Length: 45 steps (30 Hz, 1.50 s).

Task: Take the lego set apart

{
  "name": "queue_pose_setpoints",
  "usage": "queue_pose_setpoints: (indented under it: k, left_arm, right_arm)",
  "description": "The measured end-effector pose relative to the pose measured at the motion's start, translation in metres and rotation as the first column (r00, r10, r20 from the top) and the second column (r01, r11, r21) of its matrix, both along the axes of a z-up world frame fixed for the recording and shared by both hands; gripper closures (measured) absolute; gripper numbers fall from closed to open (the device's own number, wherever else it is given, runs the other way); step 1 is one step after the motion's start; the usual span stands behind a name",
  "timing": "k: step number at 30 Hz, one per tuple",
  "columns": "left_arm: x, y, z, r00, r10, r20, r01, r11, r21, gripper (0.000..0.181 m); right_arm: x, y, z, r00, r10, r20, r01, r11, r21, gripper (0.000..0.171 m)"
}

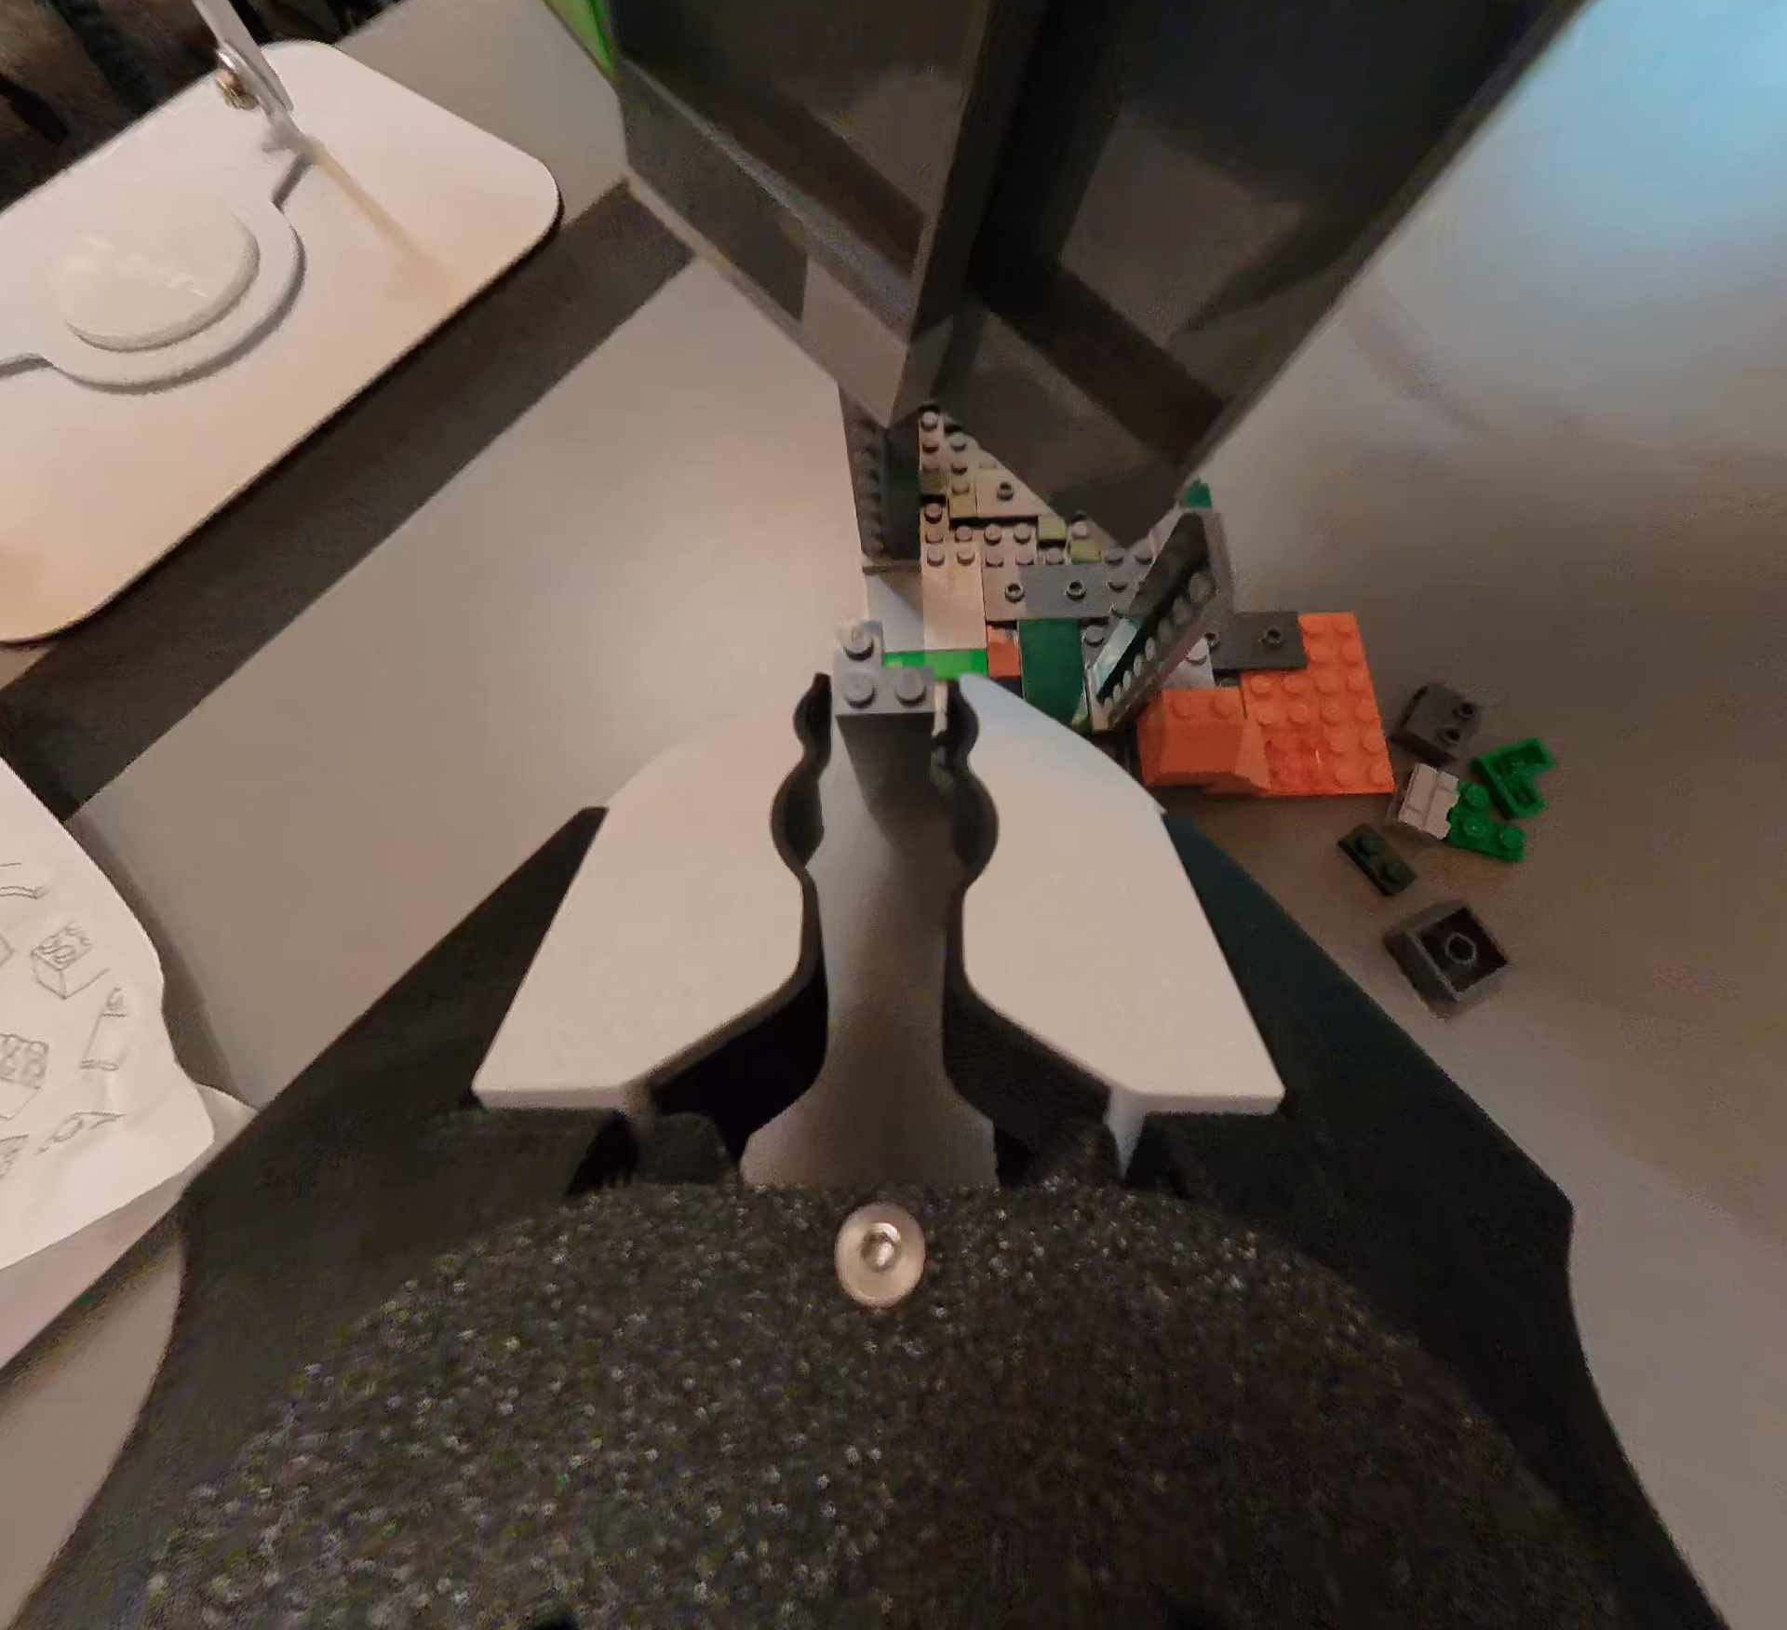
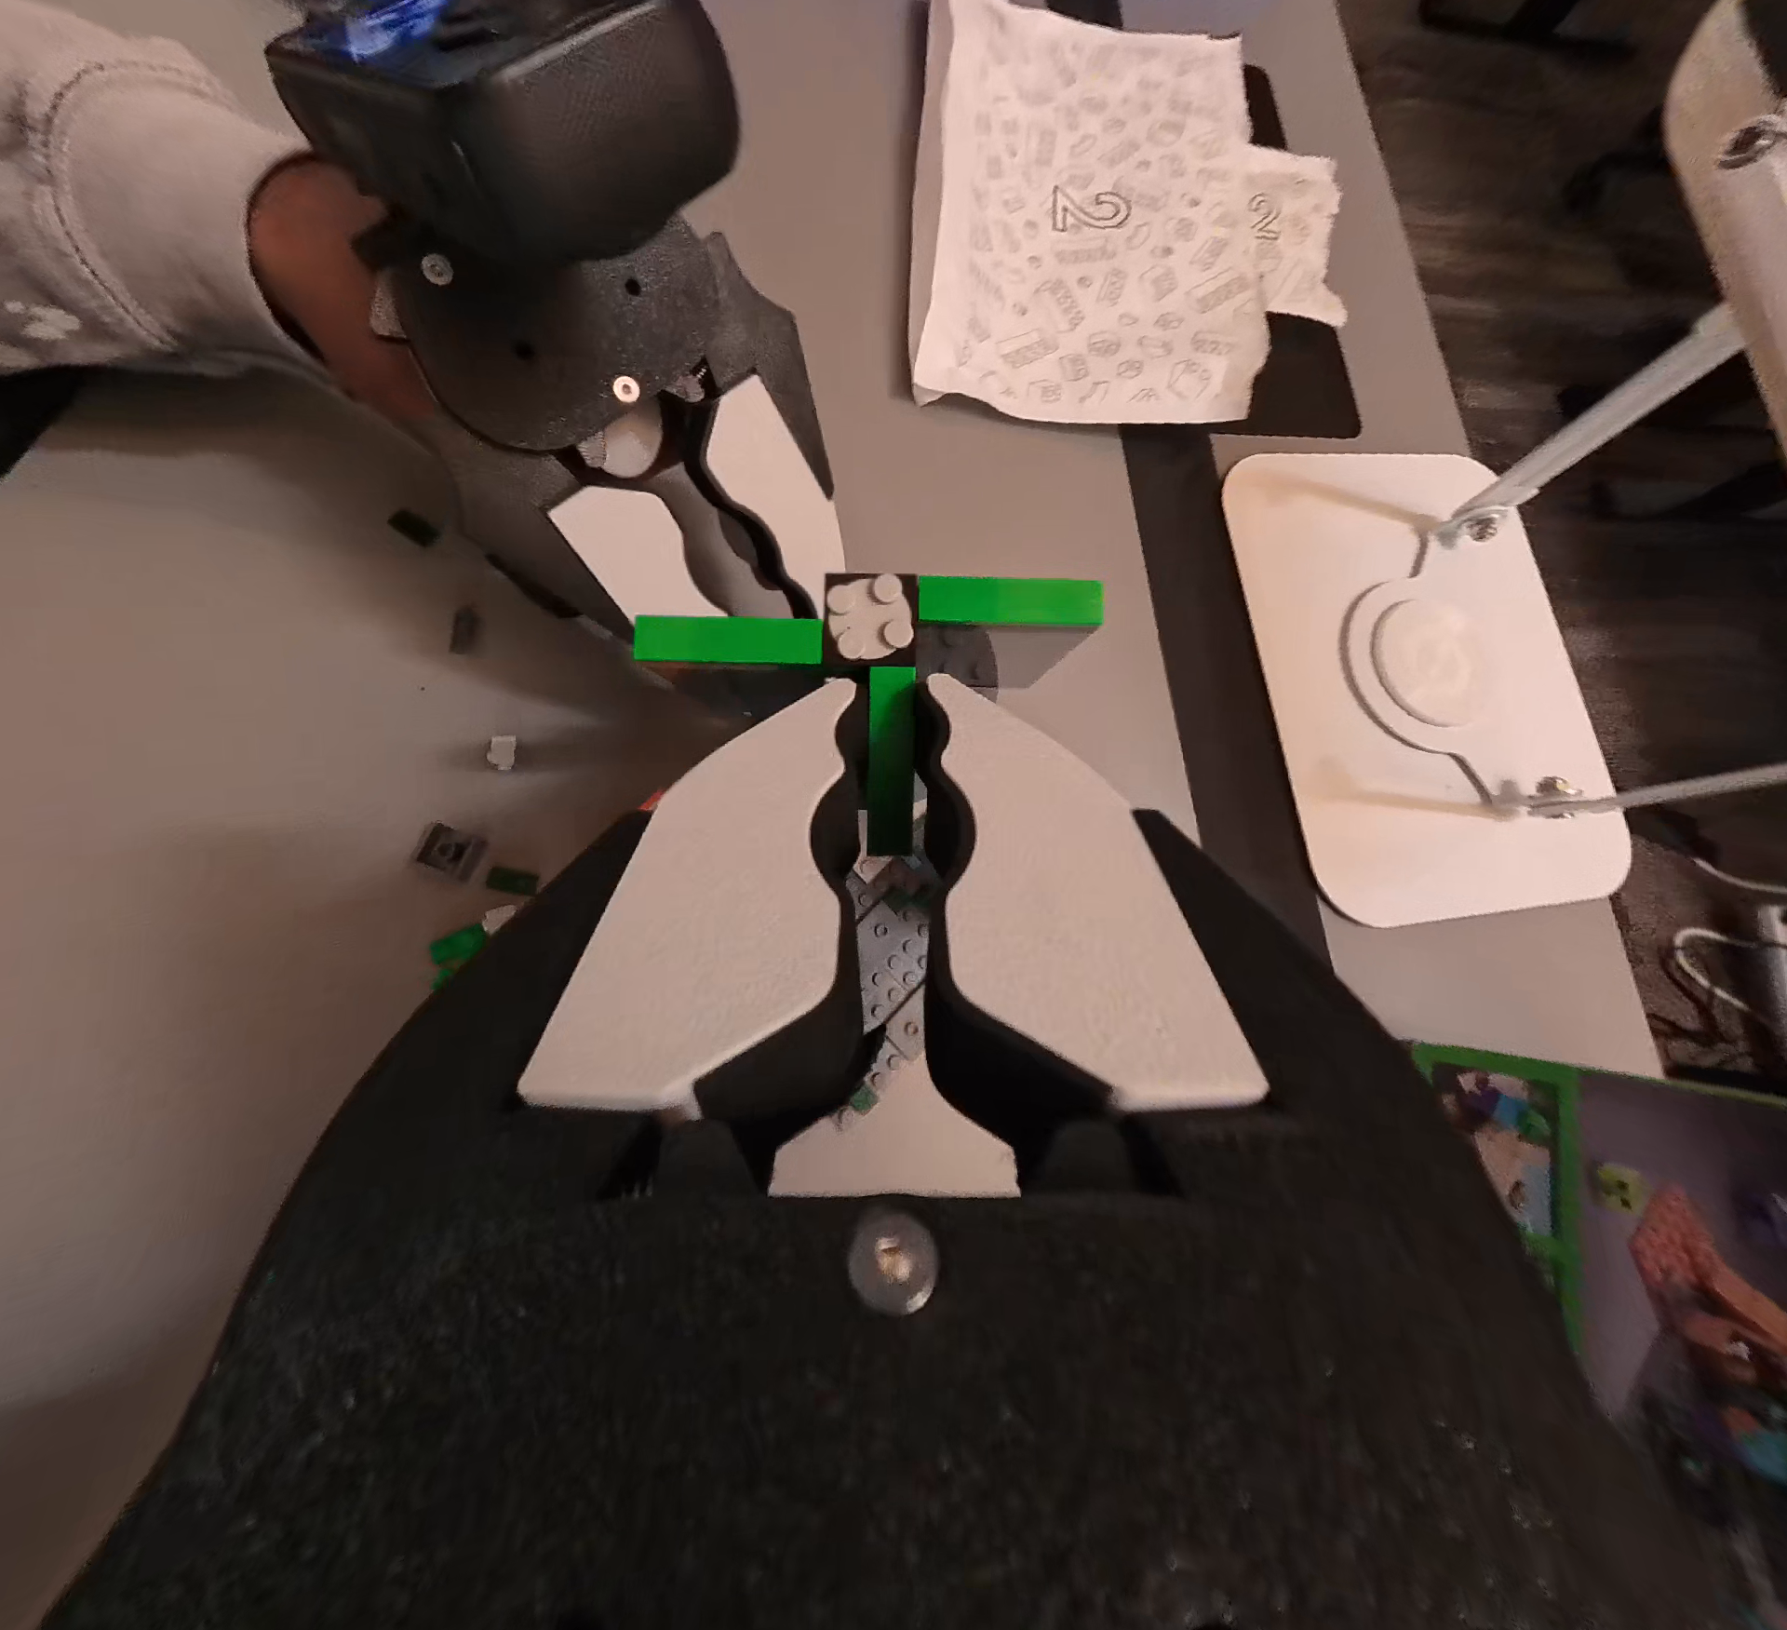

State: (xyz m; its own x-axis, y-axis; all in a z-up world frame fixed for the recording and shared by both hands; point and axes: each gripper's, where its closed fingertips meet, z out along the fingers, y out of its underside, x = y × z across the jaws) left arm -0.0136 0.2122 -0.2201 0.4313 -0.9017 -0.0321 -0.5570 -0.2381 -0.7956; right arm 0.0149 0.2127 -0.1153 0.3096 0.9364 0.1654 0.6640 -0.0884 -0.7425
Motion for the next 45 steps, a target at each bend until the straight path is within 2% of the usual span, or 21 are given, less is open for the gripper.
queue_pose_setpoints:
  k: [7,13,16,20,27,34,37,45]
  left_arm:
    - [-0.008,-0.001,0.033,0.995,-0.010,0.099,0.004,0.998,0.061,0.147]
    - [-0.002,-0.025,0.078,0.973,-0.098,0.209,0.062,0.983,0.174,0.146]
    - [0.002,-0.037,0.096,0.964,-0.128,0.231,0.076,0.972,0.220,0.147]
    - [0.002,-0.046,0.104,0.972,-0.124,0.199,0.066,0.960,0.273,0.142]
    - [-0.008,-0.050,0.092,0.996,-0.039,0.085,0.002,0.916,0.400,0.144]
    - [-0.024,-0.066,0.062,0.999,-0.014,0.052,-0.008,0.916,0.402,0.150]
    - [-0.031,-0.073,0.051,1.000,-0.004,0.011,-0.001,0.910,0.414,0.151]
    - [-0.044,-0.070,0.032,0.999,0.008,0.041,-0.022,0.931,0.365,0.154]
  right_arm:
    - [0.016,-0.005,0.011,0.982,-0.157,-0.106,0.155,0.988,-0.022,0.163]
    - [0.022,-0.009,0.009,0.928,-0.309,-0.205,0.301,0.951,-0.071,0.163]
    - [0.014,-0.014,0.006,0.917,-0.337,-0.214,0.329,0.942,-0.070,0.163]
    - [-0.003,-0.028,0.007,0.916,-0.335,-0.223,0.325,0.942,-0.080,0.163]
    - [-0.033,-0.051,0.002,0.922,-0.328,-0.206,0.320,0.945,-0.071,0.163]
    - [-0.052,-0.072,-0.019,0.947,-0.290,-0.137,0.285,0.957,-0.050,0.162]
    - [-0.057,-0.080,-0.033,0.960,-0.264,-0.096,0.256,0.962,-0.091,0.161]
    - [-0.070,-0.075,-0.060,0.965,-0.240,-0.103,0.218,0.957,-0.189,0.161]
